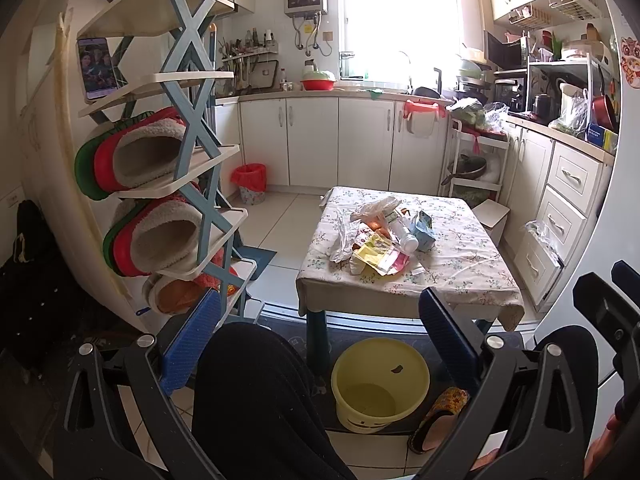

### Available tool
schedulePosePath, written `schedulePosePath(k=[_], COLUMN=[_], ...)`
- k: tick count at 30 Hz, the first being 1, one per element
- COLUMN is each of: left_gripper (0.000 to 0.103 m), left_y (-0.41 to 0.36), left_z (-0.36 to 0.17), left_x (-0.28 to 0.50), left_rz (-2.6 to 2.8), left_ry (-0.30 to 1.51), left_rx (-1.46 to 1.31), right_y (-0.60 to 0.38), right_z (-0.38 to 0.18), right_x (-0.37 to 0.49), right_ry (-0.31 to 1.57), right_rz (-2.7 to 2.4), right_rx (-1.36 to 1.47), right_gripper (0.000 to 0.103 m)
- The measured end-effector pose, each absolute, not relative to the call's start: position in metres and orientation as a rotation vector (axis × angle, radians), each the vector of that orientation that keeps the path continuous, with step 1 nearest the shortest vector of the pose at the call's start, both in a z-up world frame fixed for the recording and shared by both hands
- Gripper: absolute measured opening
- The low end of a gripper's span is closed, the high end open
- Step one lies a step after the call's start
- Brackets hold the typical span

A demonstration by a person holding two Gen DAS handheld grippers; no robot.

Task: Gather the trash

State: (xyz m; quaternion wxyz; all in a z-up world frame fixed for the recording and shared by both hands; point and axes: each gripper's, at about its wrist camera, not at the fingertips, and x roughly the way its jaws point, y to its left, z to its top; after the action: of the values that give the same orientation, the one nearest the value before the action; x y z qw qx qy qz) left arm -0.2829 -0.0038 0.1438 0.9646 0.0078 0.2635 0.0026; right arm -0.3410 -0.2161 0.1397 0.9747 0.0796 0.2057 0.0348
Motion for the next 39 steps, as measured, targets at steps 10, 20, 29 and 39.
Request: schedulePosePath(k=[10, 20, 29, 39], left_gripper=[0.095, 0.095, 0.095, 0.095], left_y=[-0.005, -0.007, -0.014, -0.016], left_z=[0.144, 0.141, 0.111, 0.076], left_x=[-0.285, -0.276, -0.222, -0.139], left_rz=[-0.001, 0.001, 0.013, 0.012], left_ry=[0.532, 0.558, 0.643, 0.701], left_rx=[0.012, 0.013, 0.042, 0.016], right_y=[-0.22, -0.22, -0.241, -0.255], right_z=[0.132, 0.135, 0.096, 0.064], right_x=[-0.34, -0.335, -0.289, -0.21], right_ry=[0.416, 0.429, 0.451, 0.498], right_rz=[0.07, 0.078, 0.086, 0.148], right_rx=[0.155, 0.156, 0.175, 0.256], right_gripper=[0.096, 0.096, 0.096, 0.096])
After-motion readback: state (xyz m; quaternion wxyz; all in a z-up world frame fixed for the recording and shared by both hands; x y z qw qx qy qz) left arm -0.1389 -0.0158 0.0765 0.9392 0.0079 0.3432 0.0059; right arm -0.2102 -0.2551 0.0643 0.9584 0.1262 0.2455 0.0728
